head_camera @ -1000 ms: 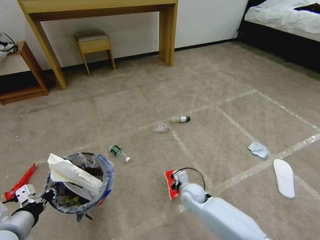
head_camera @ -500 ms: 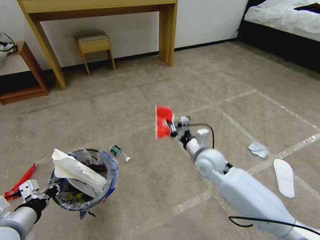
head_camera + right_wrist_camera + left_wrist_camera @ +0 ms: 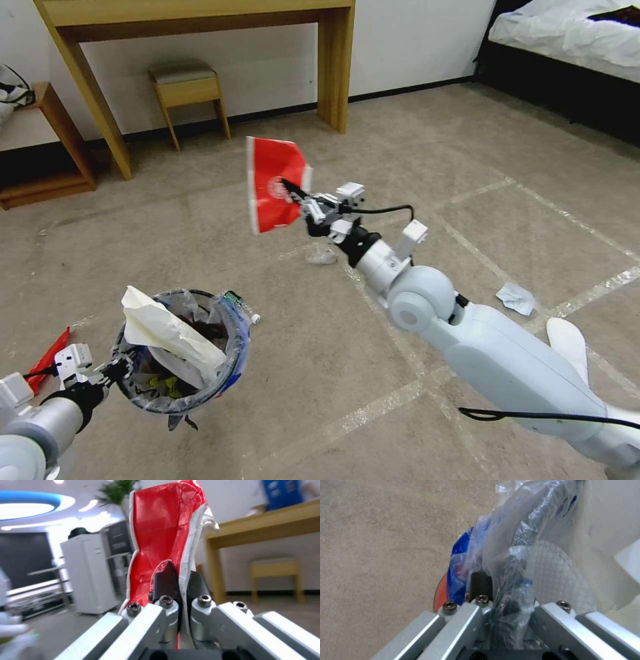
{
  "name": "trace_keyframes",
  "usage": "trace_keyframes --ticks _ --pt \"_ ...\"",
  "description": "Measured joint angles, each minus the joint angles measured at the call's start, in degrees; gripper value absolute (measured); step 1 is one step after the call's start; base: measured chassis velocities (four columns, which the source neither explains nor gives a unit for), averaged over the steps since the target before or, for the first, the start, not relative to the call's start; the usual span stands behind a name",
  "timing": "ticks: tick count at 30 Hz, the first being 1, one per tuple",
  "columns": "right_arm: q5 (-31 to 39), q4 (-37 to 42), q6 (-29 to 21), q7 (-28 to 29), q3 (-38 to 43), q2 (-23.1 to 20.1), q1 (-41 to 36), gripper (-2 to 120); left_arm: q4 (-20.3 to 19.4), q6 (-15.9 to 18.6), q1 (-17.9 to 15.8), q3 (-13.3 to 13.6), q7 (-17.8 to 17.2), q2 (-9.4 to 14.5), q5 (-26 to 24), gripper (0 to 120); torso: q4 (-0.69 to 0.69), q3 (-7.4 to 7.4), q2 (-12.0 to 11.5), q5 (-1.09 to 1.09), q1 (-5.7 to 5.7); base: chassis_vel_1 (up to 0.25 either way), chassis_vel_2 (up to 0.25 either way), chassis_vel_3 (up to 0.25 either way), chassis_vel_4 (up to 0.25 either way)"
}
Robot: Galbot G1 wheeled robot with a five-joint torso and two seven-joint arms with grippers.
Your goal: Pick up the trash bin and place the garbage on the floor into it.
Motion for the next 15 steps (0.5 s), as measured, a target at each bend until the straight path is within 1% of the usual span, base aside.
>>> trace_keyframes --ticks 2,3,4,6,7,9,10,12,13,14,15 --pt "0.4 0.2 -0.5 0.2 -1.0 0.3 0.8 0 0.0 0.1 0.0 0.0 -0.1 0.4 -0.3 1 0.00 0.00 0.0 0.00 0.00 0.000 0.000 0.000 0.000" --pt "0.9 0.6 -1.3 0.8 -3.2 0.9 2.3 0 0.0 0.1 0.0 0.0 -0.2 1.1 -0.6 1 0.00 0.00 0.0 0.00 0.00 0.000 0.000 0.000 0.000" --pt "0.9 0.6 -1.3 0.8 -3.2 0.9 2.3 0 0.0 0.1 0.0 0.0 -0.2 1.1 -0.6 1 0.00 0.00 0.0 0.00 0.00 0.000 0.000 0.000 0.000" --pt "3.1 2.2 -5.1 3.6 -7.5 1.5 6.0 0 0.1 0.1 0.1 -0.2 -0.2 2.1 -0.9 1 0.00 0.00 0.0 0.00 0.00 0.000 0.000 0.000 0.000" --pt "3.1 2.2 -5.1 3.6 -7.5 1.5 6.0 0 0.1 0.1 0.1 -0.2 -0.2 2.1 -0.9 1 0.00 0.00 0.0 0.00 0.00 0.000 0.000 0.000 0.000" --pt "4.9 3.1 -8.1 6.5 -11.5 1.8 9.3 0 0.3 0.2 0.0 -0.2 -0.2 2.6 -1.1 1 0.00 -0.01 0.0 -0.01 0.00 0.000 0.000 0.000 0.000" --pt "4.9 3.1 -8.1 6.5 -11.5 1.8 9.3 0 0.3 0.2 0.0 -0.2 -0.2 2.6 -1.1 1 0.00 -0.01 0.0 -0.01 0.00 0.000 0.000 0.000 0.000" --pt "6.2 3.7 -11.2 9.9 -16.3 2.6 12.2 0 0.5 0.2 -0.3 -0.2 -0.3 2.9 -1.2 1 0.00 -0.01 0.0 -0.01 0.00 0.000 0.000 0.000 0.000" --pt "6.2 3.7 -11.2 9.9 -16.3 2.6 12.2 0 0.5 0.2 -0.3 -0.2 -0.3 2.9 -1.2 1 0.00 -0.01 0.0 -0.01 0.00 0.000 0.000 0.000 0.000" --pt "6.8 4.0 -13.1 12.3 -18.7 3.3 13.4 0 0.6 0.2 -0.5 -0.1 -0.3 3.0 -1.2 1 0.00 0.00 0.0 0.00 0.00 0.000 0.000 0.000 0.000" --pt "6.8 4.0 -13.1 12.3 -18.7 3.3 13.4 0 0.6 0.2 -0.5 -0.1 -0.3 3.0 -1.2 1 0.00 0.00 0.0 0.00 0.00 0.000 0.000 0.000 0.000"
